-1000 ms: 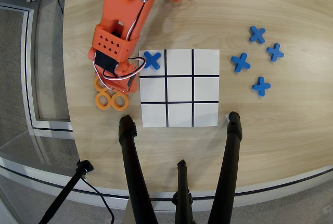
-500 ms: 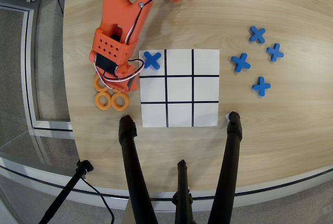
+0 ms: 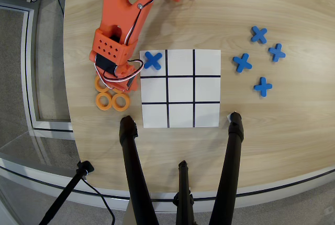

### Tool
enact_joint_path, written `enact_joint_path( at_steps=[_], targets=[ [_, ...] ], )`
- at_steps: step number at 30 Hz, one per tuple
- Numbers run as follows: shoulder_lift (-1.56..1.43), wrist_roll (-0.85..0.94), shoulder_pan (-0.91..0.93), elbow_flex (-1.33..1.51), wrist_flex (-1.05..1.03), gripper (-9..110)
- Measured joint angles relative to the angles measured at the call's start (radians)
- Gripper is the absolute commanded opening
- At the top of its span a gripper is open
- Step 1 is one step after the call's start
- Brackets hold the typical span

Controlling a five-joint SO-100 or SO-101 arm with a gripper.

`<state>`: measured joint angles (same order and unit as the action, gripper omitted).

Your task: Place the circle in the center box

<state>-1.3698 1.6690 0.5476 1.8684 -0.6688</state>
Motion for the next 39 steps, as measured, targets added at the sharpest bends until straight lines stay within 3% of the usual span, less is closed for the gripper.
enact_joint_path(
  at_steps=[39],
  targets=[
    [-0.018,0.038,0.051,0.064,0.017,20]
  ],
)
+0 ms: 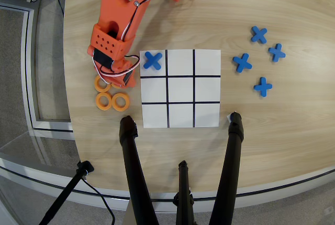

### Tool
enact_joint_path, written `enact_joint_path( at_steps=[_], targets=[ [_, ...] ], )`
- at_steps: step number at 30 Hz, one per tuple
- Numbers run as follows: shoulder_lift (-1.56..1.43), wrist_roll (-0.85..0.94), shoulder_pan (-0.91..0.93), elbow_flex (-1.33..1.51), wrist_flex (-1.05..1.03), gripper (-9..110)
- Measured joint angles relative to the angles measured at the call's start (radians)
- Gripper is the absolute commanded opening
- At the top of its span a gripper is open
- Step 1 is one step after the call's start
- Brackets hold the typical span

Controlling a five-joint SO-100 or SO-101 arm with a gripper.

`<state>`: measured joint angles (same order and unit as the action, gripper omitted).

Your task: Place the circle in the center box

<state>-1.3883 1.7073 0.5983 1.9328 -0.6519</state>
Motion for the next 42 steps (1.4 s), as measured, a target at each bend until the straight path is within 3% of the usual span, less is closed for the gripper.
enact_joint_path(
  at_steps=[20,31,42],
  targets=[
    [-0.178,0.115,0.089,0.209,0.000,19],
    [-0.202,0.161,0.147,0.250,0.000,4],
    [-0.232,0.170,0.153,0.305,0.000,0]
  ],
)
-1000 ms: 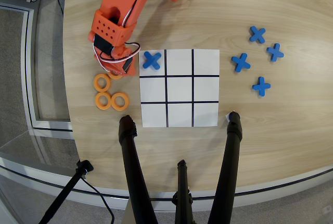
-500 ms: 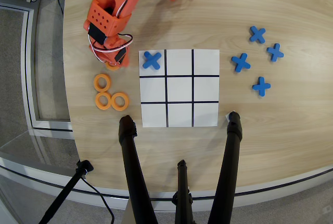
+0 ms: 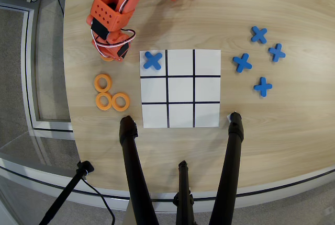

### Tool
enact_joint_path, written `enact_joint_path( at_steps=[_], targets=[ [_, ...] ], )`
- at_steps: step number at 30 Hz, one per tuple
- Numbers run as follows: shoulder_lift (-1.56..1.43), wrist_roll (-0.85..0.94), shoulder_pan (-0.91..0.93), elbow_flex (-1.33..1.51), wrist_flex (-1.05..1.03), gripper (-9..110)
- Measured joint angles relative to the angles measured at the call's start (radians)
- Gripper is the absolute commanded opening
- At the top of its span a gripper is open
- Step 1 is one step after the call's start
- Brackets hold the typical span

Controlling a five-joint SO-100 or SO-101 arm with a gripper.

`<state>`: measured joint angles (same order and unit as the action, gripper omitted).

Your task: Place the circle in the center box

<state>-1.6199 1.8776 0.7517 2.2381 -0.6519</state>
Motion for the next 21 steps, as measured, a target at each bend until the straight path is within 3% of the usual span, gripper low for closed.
enact_joint_path(
  at_steps=[12,21],
  targets=[
    [-0.055,0.002,0.000,0.043,-0.009,0],
    [-0.103,-0.219,-0.147,-0.215,-0.345,0]
  ],
)
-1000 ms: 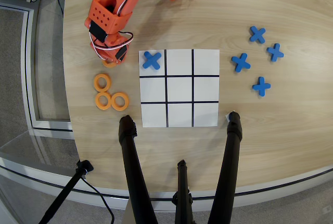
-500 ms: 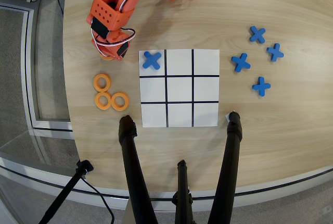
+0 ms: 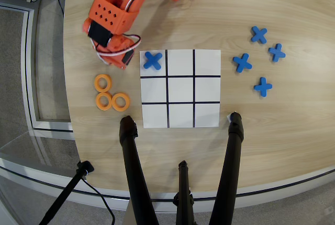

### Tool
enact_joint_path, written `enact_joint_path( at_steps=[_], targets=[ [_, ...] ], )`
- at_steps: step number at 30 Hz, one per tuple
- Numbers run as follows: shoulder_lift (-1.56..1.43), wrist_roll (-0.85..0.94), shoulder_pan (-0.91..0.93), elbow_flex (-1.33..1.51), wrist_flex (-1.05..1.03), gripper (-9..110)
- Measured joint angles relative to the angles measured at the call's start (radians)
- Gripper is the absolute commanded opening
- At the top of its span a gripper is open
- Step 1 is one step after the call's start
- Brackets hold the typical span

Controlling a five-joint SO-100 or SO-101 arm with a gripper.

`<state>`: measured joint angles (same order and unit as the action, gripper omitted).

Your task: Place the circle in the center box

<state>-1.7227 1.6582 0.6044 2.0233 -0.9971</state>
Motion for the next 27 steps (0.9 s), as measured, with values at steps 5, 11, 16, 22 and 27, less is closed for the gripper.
enact_joint_path(
  at_steps=[5,11,16,22,27],
  targets=[
    [0.000,-0.170,-0.152,-0.218,-0.170,0],
    [-0.002,-0.284,-0.351,-0.305,-0.262,0],
    [-0.002,-0.318,-0.517,-0.307,-0.256,0],
    [0.051,-0.368,-0.692,-0.307,-0.221,0],
    [0.156,-0.390,-0.744,-0.307,-0.132,0]
  ],
)
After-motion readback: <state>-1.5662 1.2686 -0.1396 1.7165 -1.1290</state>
